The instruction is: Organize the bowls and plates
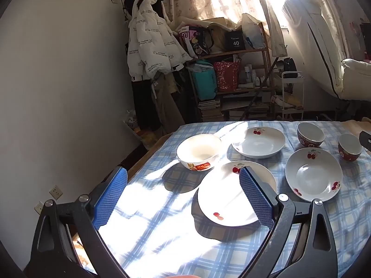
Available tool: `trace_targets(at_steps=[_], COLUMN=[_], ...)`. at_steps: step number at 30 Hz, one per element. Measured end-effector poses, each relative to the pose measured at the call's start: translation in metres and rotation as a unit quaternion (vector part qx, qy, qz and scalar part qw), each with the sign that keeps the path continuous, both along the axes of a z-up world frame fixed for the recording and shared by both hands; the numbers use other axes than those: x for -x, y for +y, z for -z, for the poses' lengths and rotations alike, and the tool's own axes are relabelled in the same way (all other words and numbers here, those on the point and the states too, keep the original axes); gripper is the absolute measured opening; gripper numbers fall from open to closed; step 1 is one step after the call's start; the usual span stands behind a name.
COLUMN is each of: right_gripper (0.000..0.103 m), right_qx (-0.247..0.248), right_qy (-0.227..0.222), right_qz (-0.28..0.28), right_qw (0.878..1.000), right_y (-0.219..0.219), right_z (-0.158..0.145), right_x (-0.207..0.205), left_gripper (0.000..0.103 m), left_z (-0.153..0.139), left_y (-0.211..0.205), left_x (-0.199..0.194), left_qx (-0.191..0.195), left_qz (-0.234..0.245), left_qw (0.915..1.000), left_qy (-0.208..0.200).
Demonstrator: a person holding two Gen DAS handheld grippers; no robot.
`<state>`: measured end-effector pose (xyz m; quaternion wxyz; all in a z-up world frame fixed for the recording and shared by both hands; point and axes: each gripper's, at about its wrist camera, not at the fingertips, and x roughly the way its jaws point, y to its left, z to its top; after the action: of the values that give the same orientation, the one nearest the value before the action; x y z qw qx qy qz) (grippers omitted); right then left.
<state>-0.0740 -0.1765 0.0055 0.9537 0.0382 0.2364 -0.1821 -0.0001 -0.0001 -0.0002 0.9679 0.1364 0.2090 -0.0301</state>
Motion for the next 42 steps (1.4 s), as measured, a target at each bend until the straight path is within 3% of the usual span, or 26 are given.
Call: trace_targets(at_steps=[42], right_gripper=[0.103], right_qx=[0.001], right_qy=[0.003], right_qz=[0.0], right_qw=[1.0], right_y=[0.0007], right_z=[0.003], right_x=[-0.0015], left_gripper=[0.096], left_z=[0.0042], left_y=[0.0002], left_x=[0.0008], left_qx=[0.002], left_qz=[0.007], left_qw=[0.9999], left_qy=[0.007])
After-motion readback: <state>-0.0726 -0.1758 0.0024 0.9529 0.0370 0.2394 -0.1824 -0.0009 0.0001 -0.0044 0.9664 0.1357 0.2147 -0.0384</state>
